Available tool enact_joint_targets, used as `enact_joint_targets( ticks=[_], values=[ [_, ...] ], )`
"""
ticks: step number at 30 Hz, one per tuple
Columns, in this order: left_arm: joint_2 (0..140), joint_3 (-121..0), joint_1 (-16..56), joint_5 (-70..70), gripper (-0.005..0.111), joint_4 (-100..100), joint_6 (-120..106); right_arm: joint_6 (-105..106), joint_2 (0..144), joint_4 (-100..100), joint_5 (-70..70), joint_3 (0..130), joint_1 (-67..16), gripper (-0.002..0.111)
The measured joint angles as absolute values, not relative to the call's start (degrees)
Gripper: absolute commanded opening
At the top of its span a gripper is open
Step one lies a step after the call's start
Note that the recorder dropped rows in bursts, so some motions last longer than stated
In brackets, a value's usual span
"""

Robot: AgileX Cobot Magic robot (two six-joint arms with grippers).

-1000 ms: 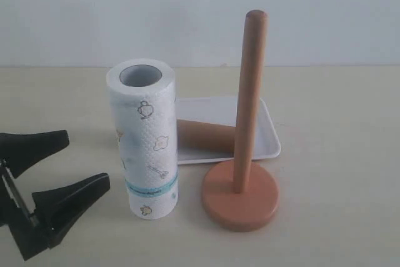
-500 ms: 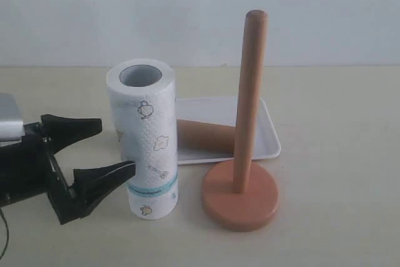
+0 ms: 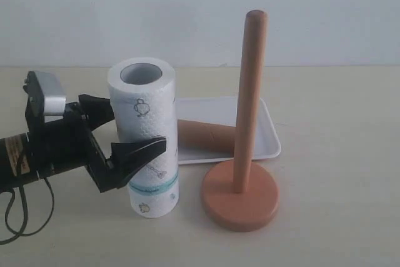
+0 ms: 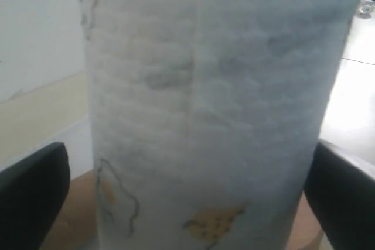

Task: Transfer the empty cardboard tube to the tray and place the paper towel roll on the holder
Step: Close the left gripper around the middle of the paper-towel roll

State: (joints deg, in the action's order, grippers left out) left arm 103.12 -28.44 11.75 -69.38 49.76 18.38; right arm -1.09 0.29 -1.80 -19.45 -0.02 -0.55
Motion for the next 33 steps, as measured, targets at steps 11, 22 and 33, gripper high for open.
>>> enact_joint_targets(
  ticks=[11,22,33],
  values=[
    [106.39,-33.23,12.29,-69.38,0.11,55.43,23.76,-1.09,0.29,-1.84,-19.45,-0.02,-0.55,0.0],
    [108.05,-36.55,14.75,-69.38,0.055,57.66,24.62,-1.09,0.29,-1.84,-19.45,-0.02,-0.55,0.0],
    [108.05,-36.69,14.75,-69.49,0.006,58.15,24.62,-1.09,0.29,-1.84,-19.45,-0.02,-0.55,0.0]
  ],
)
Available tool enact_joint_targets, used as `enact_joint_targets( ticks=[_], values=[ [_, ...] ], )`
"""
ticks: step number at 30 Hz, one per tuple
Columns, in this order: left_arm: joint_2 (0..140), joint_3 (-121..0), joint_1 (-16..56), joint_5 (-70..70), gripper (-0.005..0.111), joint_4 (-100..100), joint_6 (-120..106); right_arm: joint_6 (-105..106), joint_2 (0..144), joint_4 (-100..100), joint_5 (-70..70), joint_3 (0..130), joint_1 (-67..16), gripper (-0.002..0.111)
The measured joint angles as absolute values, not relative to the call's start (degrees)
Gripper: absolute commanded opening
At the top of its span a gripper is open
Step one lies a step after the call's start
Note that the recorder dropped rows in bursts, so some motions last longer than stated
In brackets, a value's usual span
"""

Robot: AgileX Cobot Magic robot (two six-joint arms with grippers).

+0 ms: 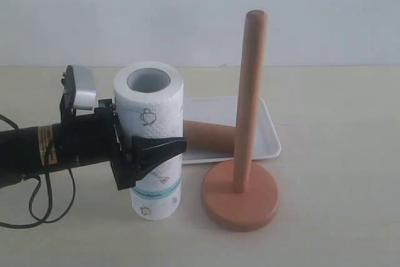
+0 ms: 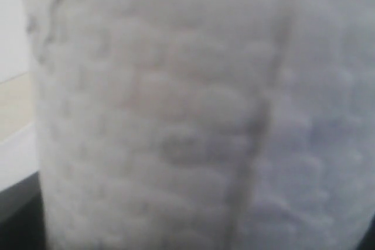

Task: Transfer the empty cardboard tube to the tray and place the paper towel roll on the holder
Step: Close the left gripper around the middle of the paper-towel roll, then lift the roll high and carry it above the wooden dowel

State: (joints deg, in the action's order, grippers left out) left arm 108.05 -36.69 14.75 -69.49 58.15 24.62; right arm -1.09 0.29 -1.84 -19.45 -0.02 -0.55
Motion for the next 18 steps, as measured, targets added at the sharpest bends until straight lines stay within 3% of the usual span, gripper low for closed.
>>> enact_joint_targets(
  ticks=[12,18],
  values=[
    [108.05,-36.71,14.75,-69.82,0.006,59.34,24.84,-1.2,0.29,-1.84,-19.45,-0.02,-0.55,0.0],
    [102.26,-36.61,14.75,-67.64,0.004,61.95,35.46,-1.2,0.29,-1.84,-19.45,-0.02,-0.55,0.0]
  ],
)
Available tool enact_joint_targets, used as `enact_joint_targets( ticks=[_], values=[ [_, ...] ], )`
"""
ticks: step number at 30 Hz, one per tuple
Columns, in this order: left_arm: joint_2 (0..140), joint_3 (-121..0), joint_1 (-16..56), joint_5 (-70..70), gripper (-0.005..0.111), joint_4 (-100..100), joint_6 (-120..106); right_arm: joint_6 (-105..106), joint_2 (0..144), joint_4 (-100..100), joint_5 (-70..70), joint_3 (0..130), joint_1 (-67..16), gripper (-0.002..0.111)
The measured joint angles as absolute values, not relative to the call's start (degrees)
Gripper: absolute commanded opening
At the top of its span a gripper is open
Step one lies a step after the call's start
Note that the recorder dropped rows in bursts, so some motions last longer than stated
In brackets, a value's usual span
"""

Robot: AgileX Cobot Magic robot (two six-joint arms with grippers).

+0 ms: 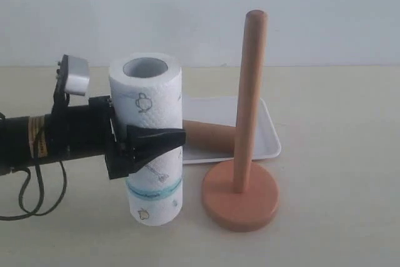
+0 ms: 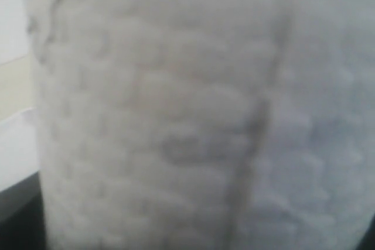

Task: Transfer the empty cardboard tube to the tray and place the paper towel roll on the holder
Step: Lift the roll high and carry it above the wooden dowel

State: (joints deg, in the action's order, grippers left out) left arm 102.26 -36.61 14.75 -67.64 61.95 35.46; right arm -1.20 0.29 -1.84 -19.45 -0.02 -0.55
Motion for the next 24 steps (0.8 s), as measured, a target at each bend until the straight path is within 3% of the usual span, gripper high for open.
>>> enact_joint_targets(
  ticks=[16,24],
  values=[
    [64.71,-38.63,14.75,-52.46,0.004,60.65,55.69,-1.24,0.29,-1.84,-19.45,-0.02,-0.55,0.0],
    [60.51,-51.17,20.09,-40.93,0.004,60.56,60.84,-1.24,0.29,-1.84,-19.45,-0.02,-0.55,0.0]
  ],
)
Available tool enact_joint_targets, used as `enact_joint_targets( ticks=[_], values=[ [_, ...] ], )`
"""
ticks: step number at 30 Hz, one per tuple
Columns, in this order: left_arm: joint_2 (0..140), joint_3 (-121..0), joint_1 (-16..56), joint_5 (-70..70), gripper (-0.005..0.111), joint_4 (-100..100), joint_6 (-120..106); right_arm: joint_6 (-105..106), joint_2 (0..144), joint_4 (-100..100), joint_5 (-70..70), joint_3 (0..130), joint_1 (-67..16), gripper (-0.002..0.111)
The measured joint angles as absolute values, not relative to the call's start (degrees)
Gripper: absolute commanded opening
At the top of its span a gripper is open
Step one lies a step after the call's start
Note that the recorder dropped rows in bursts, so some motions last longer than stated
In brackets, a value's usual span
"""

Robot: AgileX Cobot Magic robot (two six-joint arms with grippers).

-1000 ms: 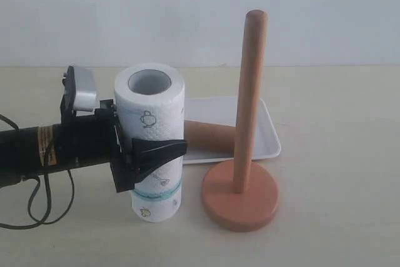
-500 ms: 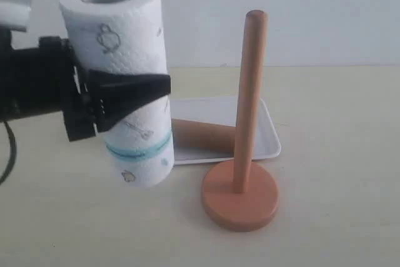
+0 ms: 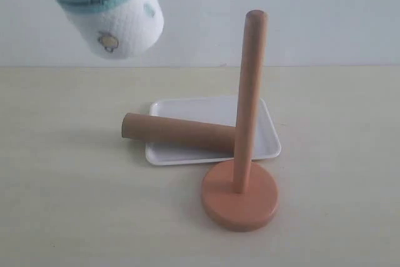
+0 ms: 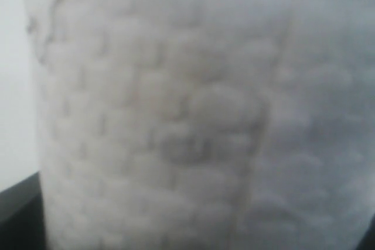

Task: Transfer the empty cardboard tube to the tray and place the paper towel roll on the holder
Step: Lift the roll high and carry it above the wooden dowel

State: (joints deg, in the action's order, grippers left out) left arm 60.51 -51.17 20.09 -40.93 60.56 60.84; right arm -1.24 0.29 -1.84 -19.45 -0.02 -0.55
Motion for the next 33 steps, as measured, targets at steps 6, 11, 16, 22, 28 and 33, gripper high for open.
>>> enact_joint_targets(
  ticks=[6,11,16,22,28,33],
  values=[
    [66.76,-59.79,27.54,-35.79,0.004,61.82,63.0,-1.24,0.29,-1.84,-19.45,-0.02,-0.55,0.0],
    [74.17,-67.98,35.11,-28.0,0.004,62.38,63.38,-1.24,0.29,-1.84,-19.45,-0.02,-0.55,0.0],
    [79.81,-76.7,40.5,-21.43,0.004,62.39,63.38,-1.24,0.29,-1.84,-19.45,-0.02,-0.55,0.0],
    [84.02,-82.67,43.34,-18.67,0.004,62.39,64.75,-1.24,0.29,-1.84,-19.45,-0.02,-0.55,0.0],
    [85.64,-82.89,43.73,-16.17,0.004,62.39,65.4,-1.34,0.29,-1.84,-19.45,-0.02,-0.55,0.0],
    [84.14,-82.89,43.77,-14.62,0.004,65.14,67.73,-1.34,0.29,-1.84,-19.45,-0.02,-0.55,0.0]
  ],
)
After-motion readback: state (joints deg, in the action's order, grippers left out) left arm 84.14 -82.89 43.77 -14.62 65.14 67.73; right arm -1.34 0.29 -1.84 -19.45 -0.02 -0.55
